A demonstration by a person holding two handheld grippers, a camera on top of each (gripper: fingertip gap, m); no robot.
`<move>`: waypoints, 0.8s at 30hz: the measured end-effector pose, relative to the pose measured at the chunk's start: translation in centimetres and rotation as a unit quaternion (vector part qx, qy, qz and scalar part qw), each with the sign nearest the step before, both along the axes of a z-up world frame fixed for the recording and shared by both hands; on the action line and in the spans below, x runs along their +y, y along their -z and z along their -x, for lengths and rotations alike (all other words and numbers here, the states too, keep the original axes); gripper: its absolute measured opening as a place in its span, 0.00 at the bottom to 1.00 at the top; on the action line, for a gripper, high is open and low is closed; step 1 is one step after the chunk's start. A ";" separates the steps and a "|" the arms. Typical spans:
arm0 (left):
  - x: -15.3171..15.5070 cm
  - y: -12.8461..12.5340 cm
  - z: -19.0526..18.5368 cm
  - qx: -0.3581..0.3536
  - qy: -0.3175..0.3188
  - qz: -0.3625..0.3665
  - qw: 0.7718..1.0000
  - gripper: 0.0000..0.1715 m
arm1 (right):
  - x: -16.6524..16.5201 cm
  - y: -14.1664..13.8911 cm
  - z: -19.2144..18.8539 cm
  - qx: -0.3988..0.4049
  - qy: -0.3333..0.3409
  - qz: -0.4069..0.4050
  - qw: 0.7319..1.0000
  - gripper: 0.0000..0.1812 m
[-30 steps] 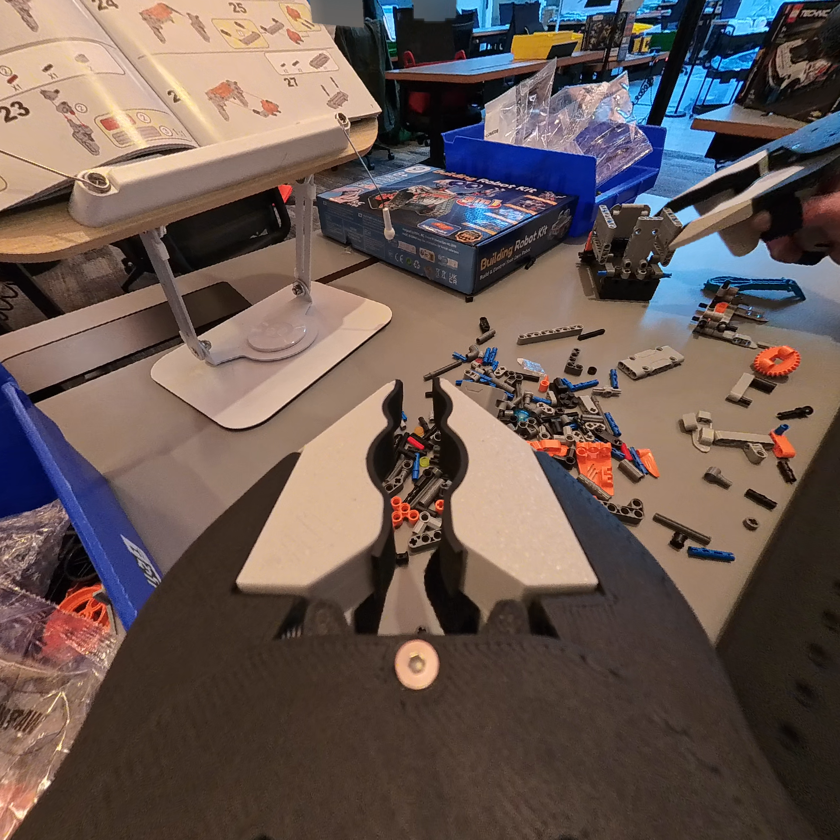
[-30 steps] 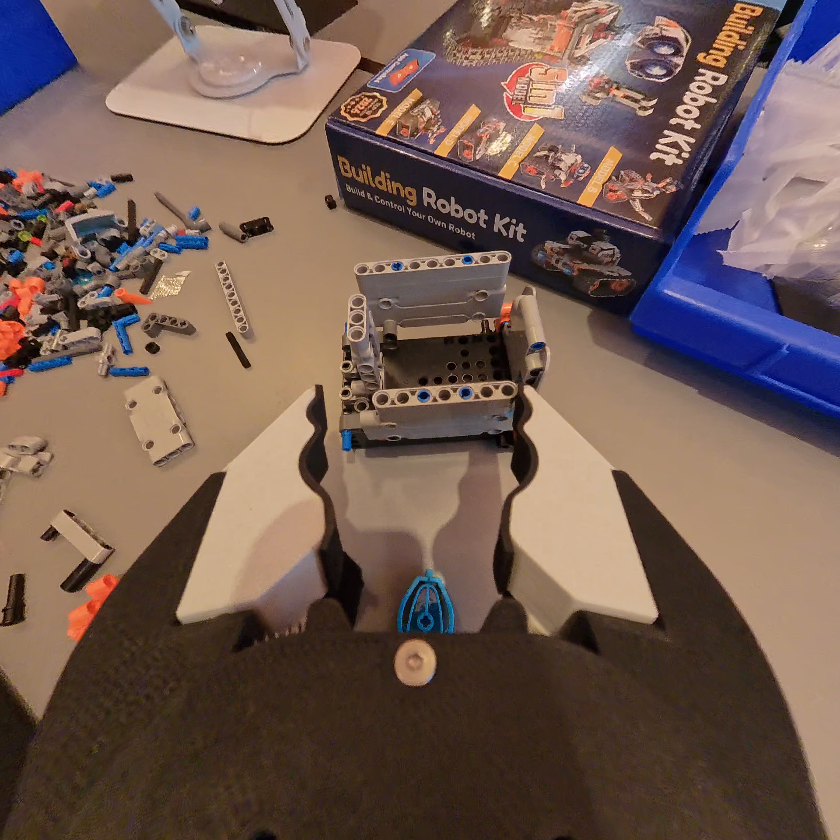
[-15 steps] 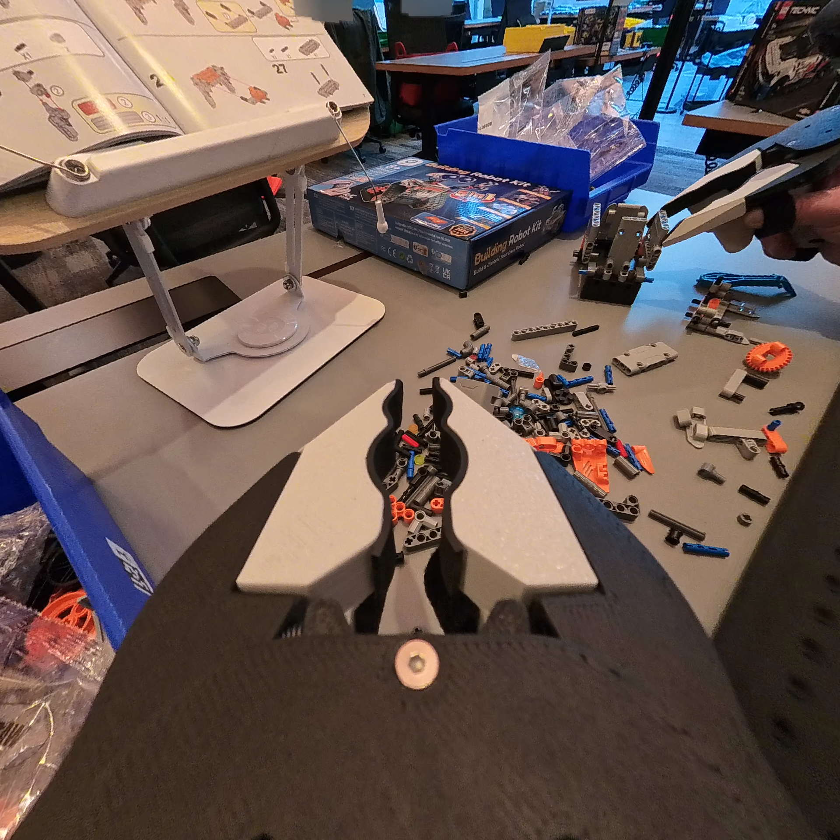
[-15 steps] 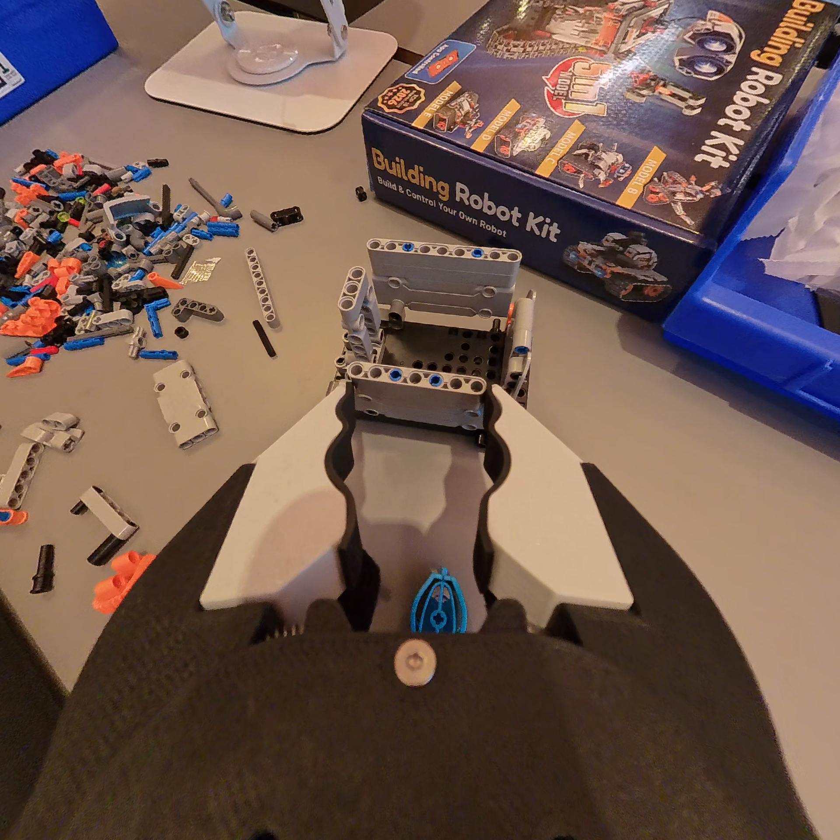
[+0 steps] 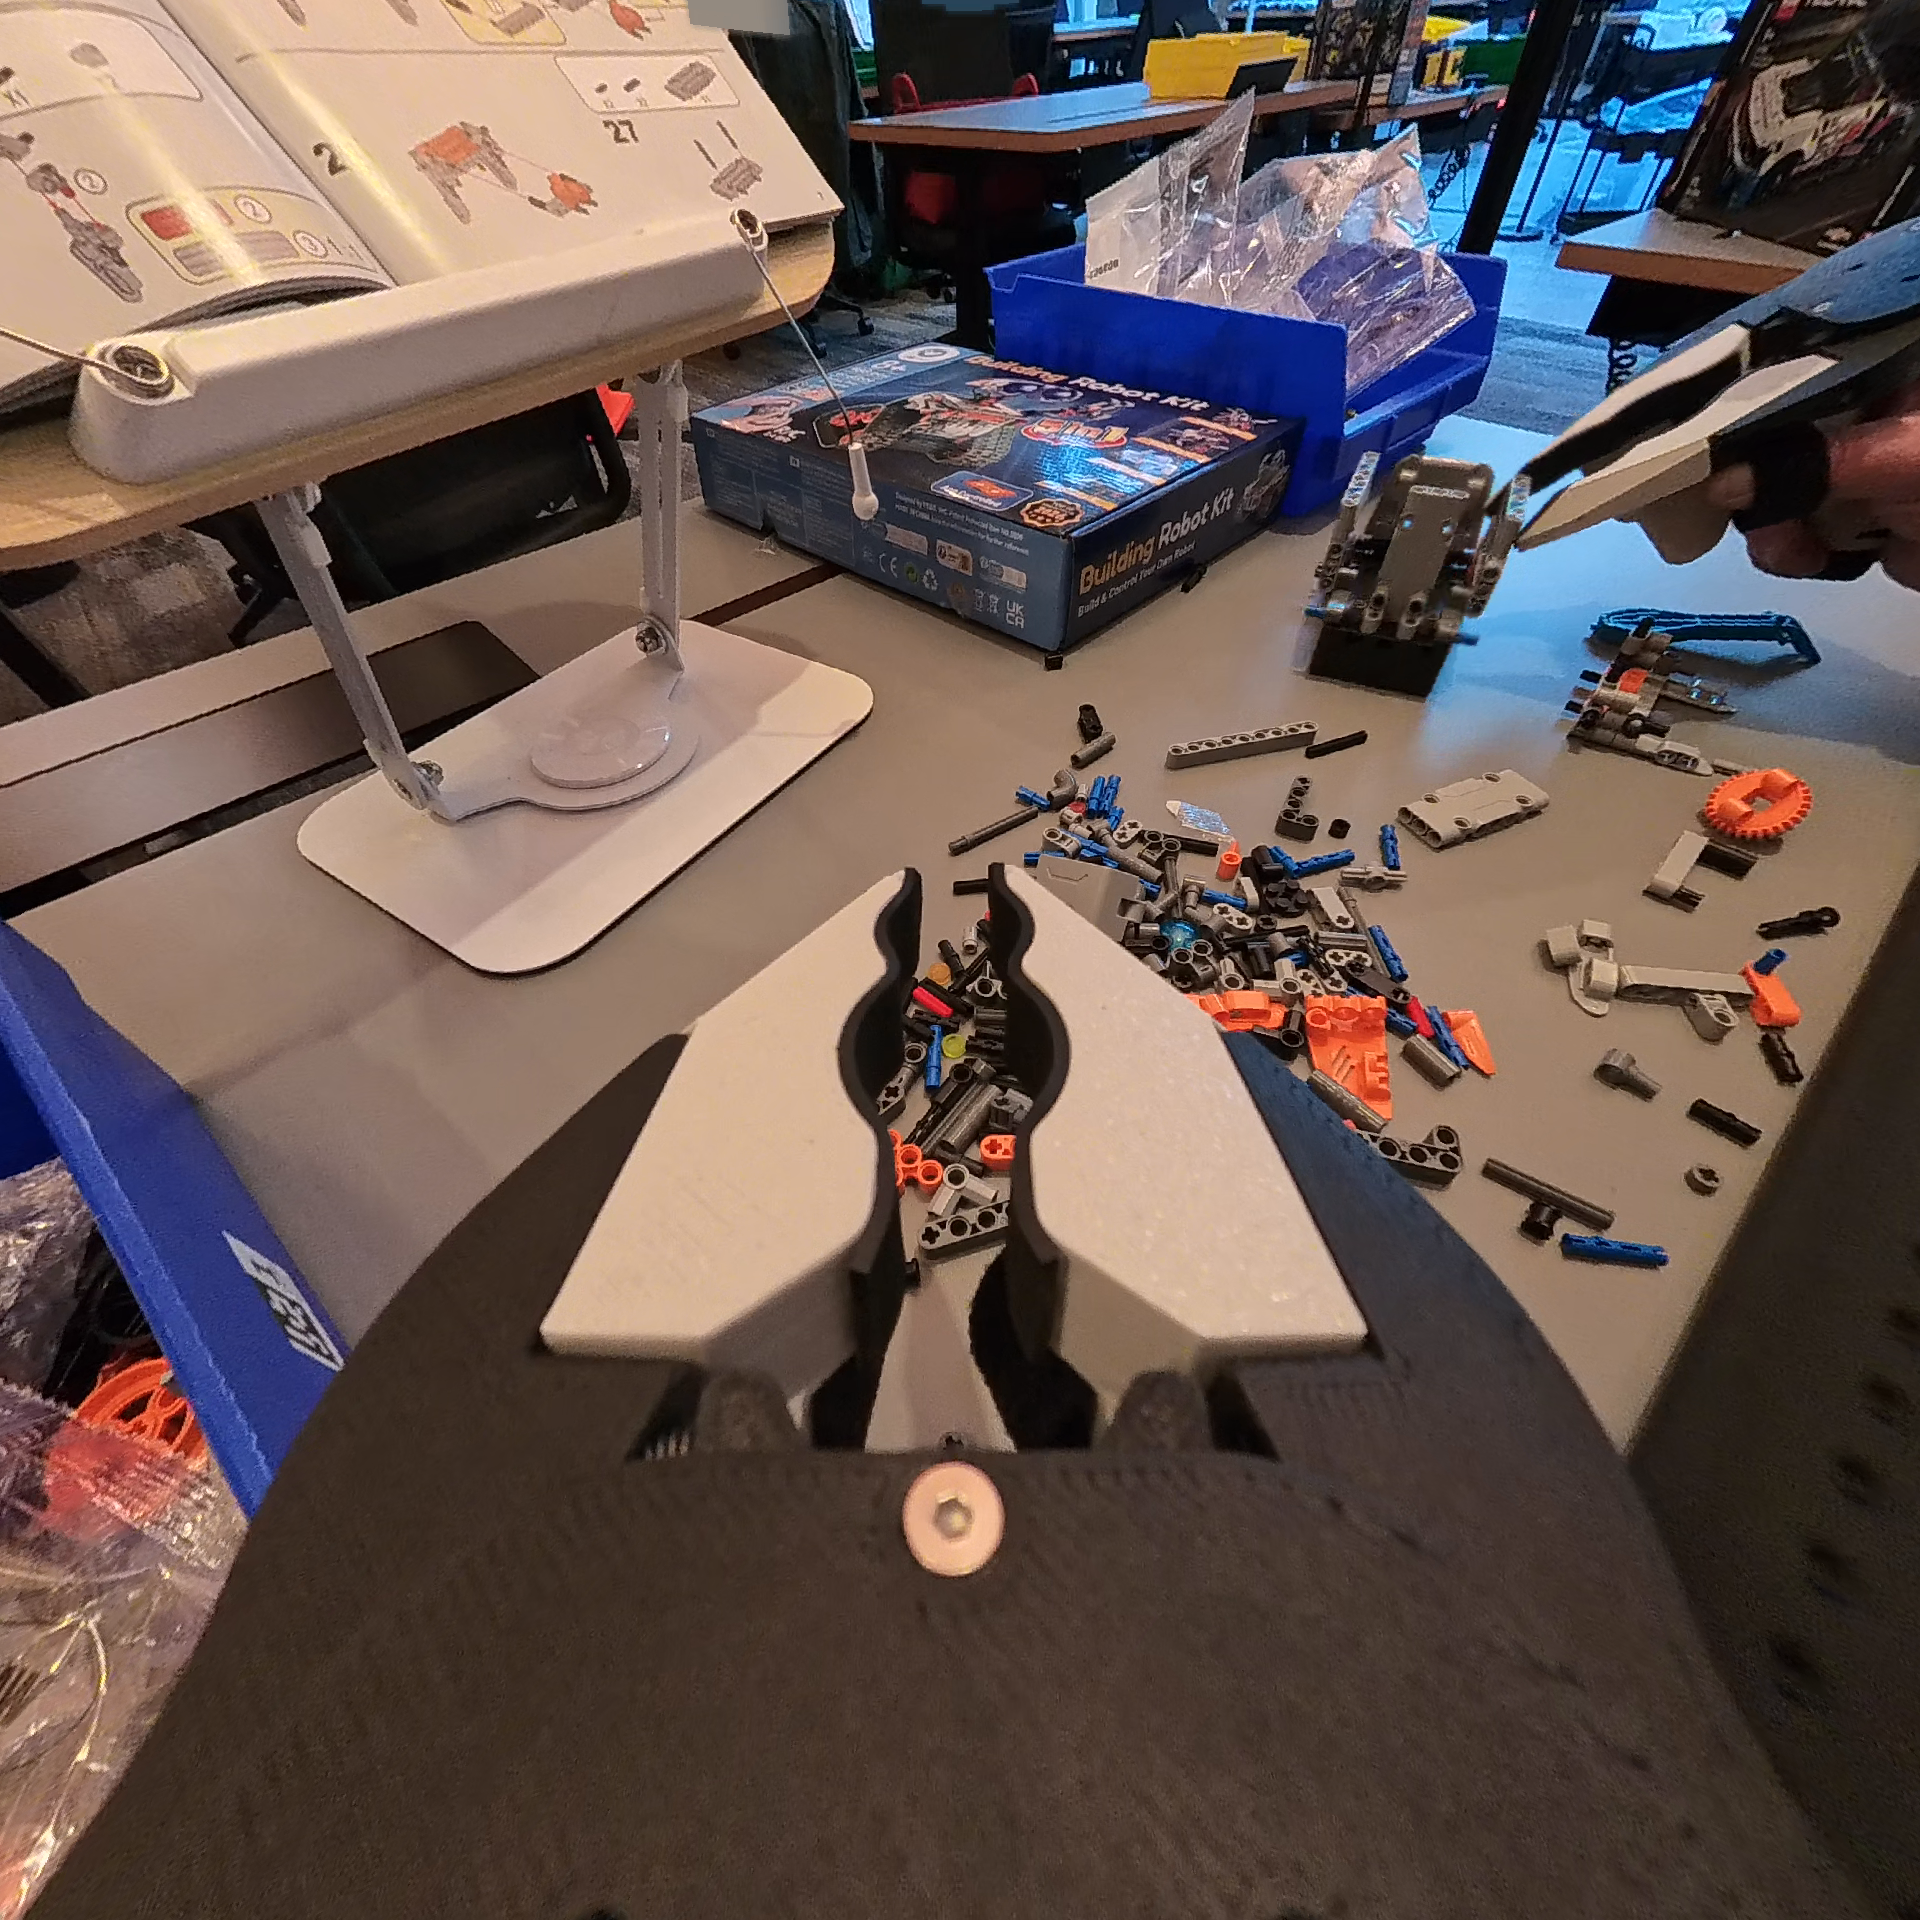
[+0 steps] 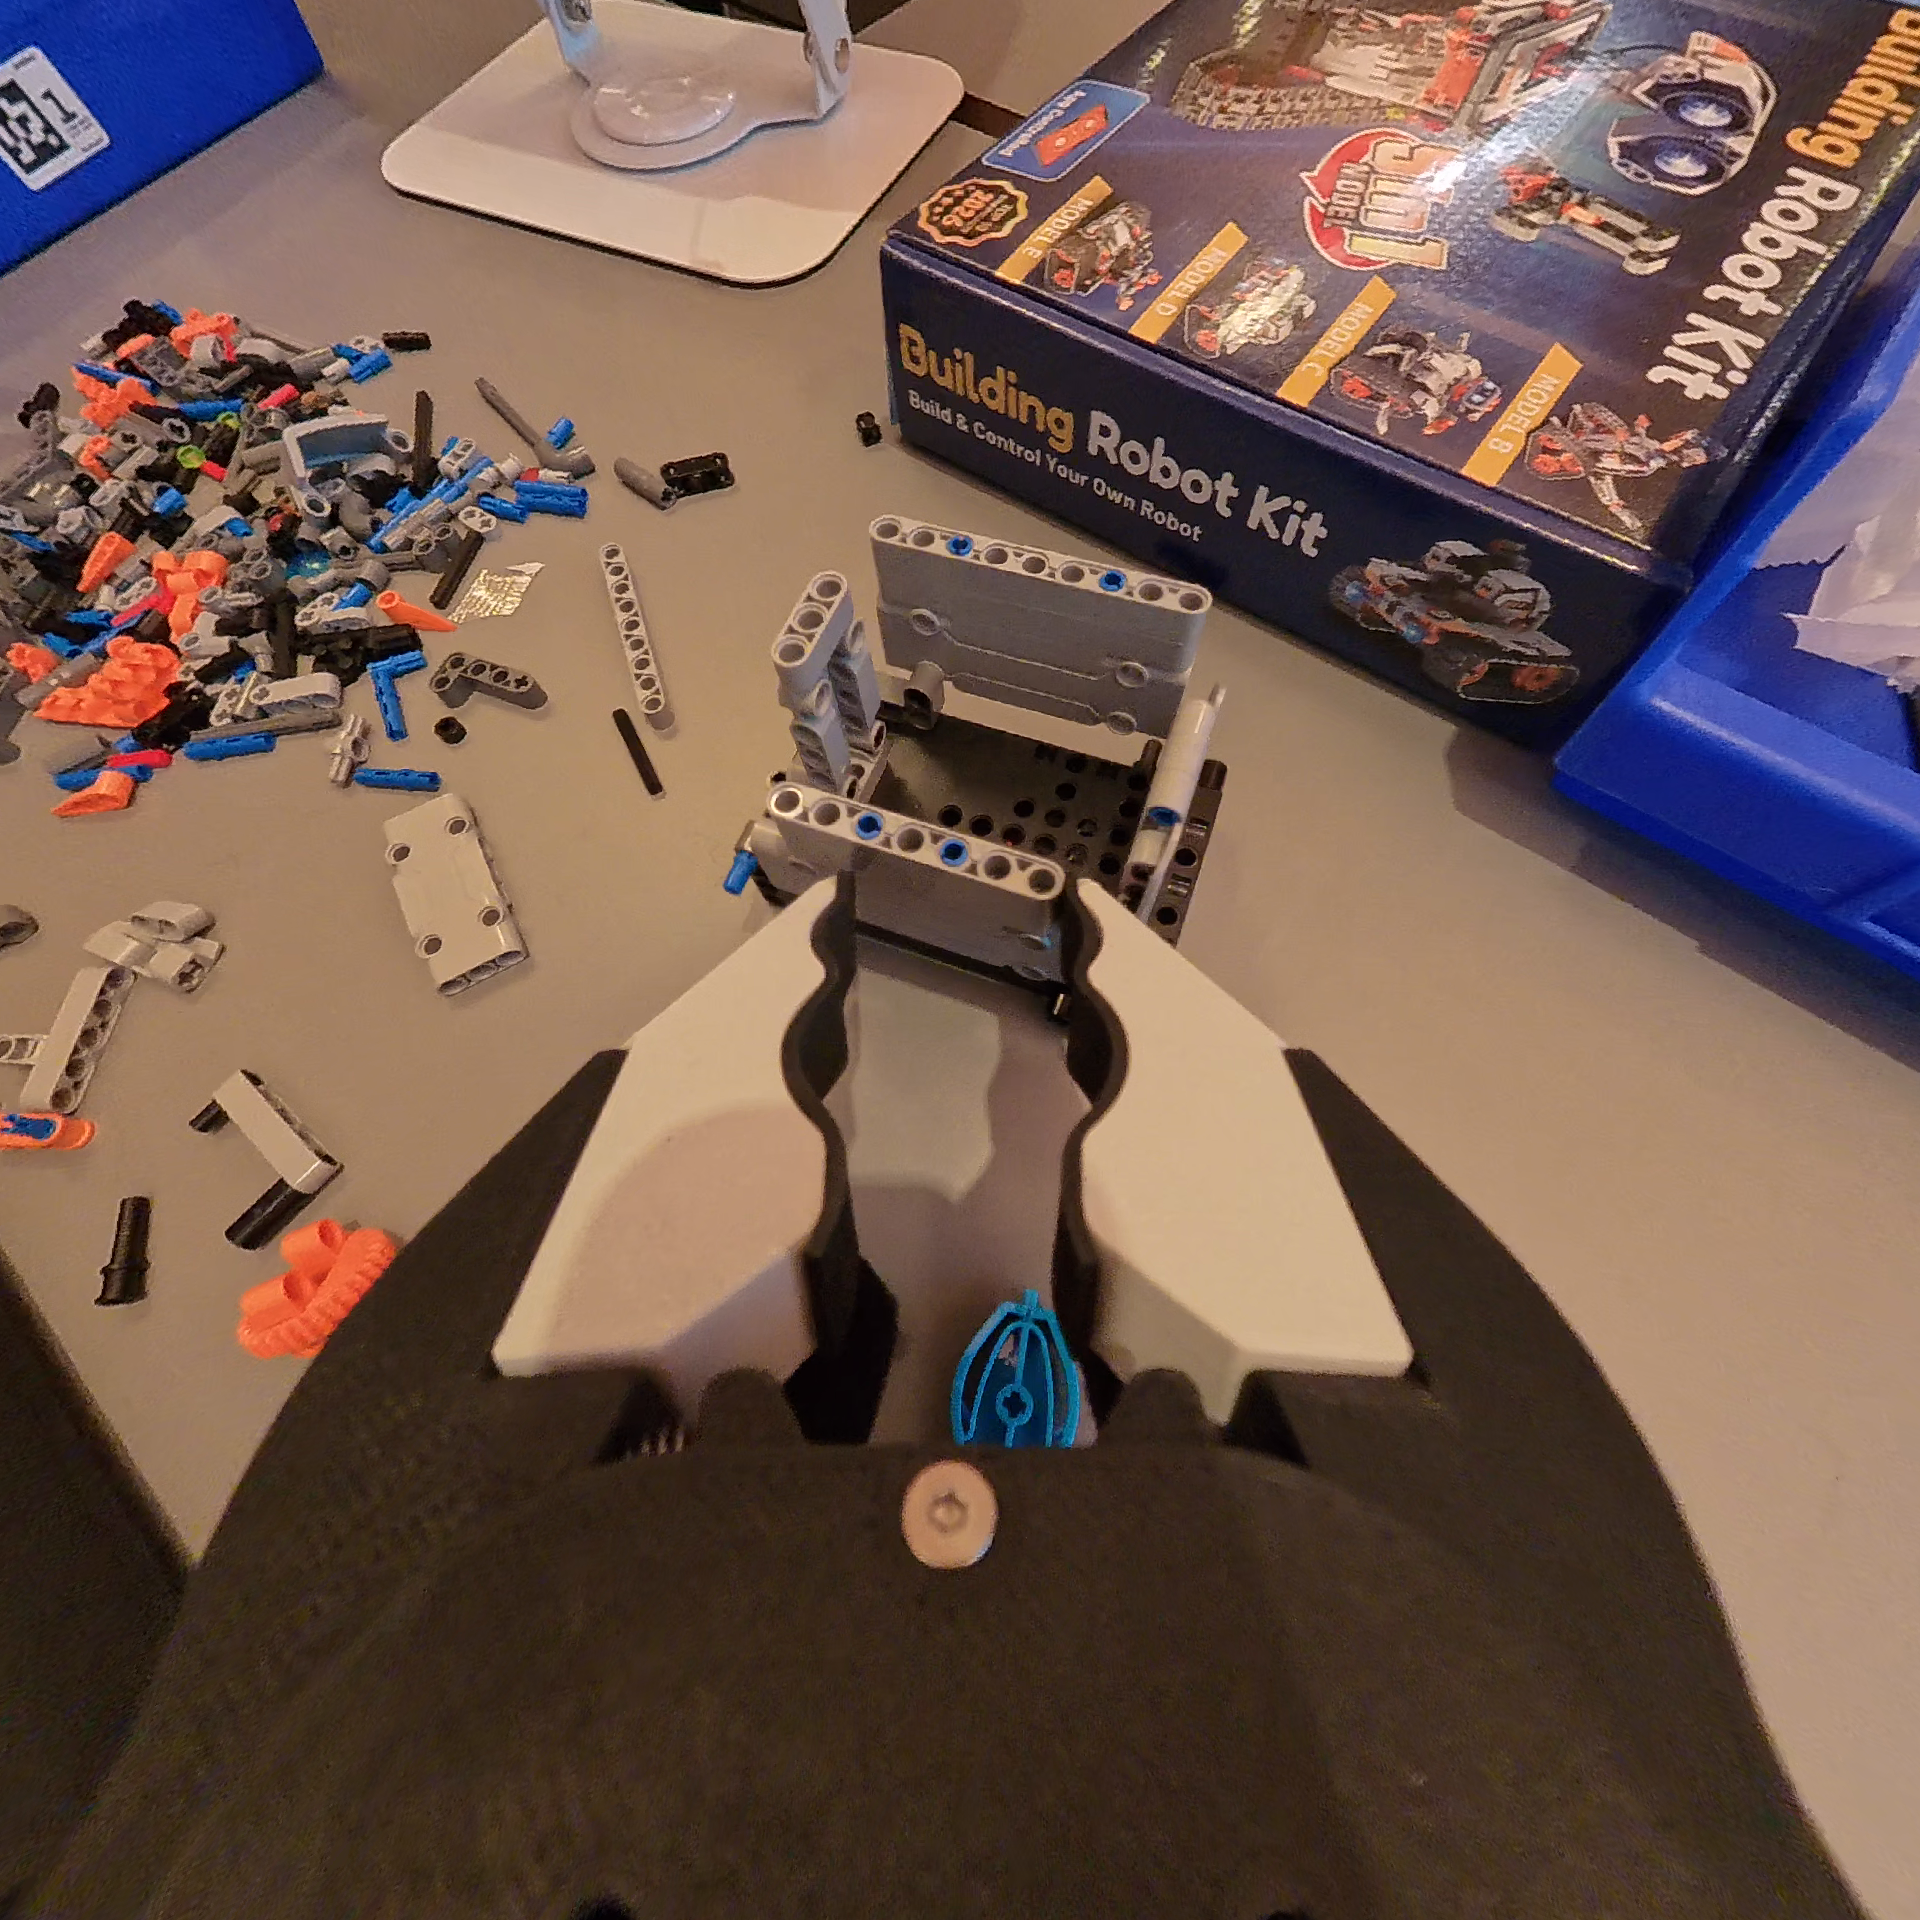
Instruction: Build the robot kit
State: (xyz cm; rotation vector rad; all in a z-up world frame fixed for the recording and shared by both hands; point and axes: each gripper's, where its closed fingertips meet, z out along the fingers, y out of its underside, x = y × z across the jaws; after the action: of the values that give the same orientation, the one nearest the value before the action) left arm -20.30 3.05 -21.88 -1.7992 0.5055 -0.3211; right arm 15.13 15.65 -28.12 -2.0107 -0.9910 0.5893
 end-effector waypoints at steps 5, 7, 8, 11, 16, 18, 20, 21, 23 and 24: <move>0.0 0.0 0.0 0.000 0.001 -0.001 1.000 0.06 | -0.1 0.0 0.2 -0.003 -0.003 -0.004 1.000 0.20; 0.0 0.0 0.0 0.000 0.001 0.000 1.000 0.06 | -0.2 0.0 0.2 -0.001 -0.004 -0.002 1.000 0.20; 0.0 0.0 0.0 0.000 0.001 0.000 1.000 0.06 | -0.2 0.0 0.2 -0.001 -0.005 -0.002 1.000 0.20; 0.0 0.0 -0.1 0.001 0.001 0.000 1.000 0.06 | -0.3 0.0 0.2 -0.003 -0.008 -0.003 1.000 0.19; -0.1 0.0 -0.1 0.002 0.003 0.001 1.000 0.06 | -0.4 0.0 0.3 -0.003 -0.011 -0.003 1.000 0.18; -0.1 0.1 -0.2 0.003 0.003 0.001 1.000 0.06 | -0.4 0.0 0.3 -0.004 -0.012 -0.004 1.000 0.17; -0.1 0.0 -0.1 0.003 0.003 0.001 1.000 0.06 | -0.4 0.0 0.3 -0.004 -0.012 -0.004 1.000 0.17; -0.1 0.0 -0.1 0.002 0.003 0.001 1.000 0.06 | -0.4 -0.1 0.3 -0.004 -0.012 -0.004 1.000 0.17; -0.1 0.1 -0.1 0.002 0.003 0.001 1.000 0.06 | -0.5 -0.1 0.3 -0.004 -0.012 -0.005 1.000 0.17; -0.1 0.1 -0.1 0.002 0.003 0.001 1.000 0.06 | -0.5 -0.1 0.3 -0.004 -0.012 -0.005 1.000 0.17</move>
State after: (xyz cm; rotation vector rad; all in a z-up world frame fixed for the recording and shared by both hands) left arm -20.18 2.98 -21.94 -1.8013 0.5141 -0.3219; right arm 14.84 15.19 -28.06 -1.9971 -1.0217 0.5881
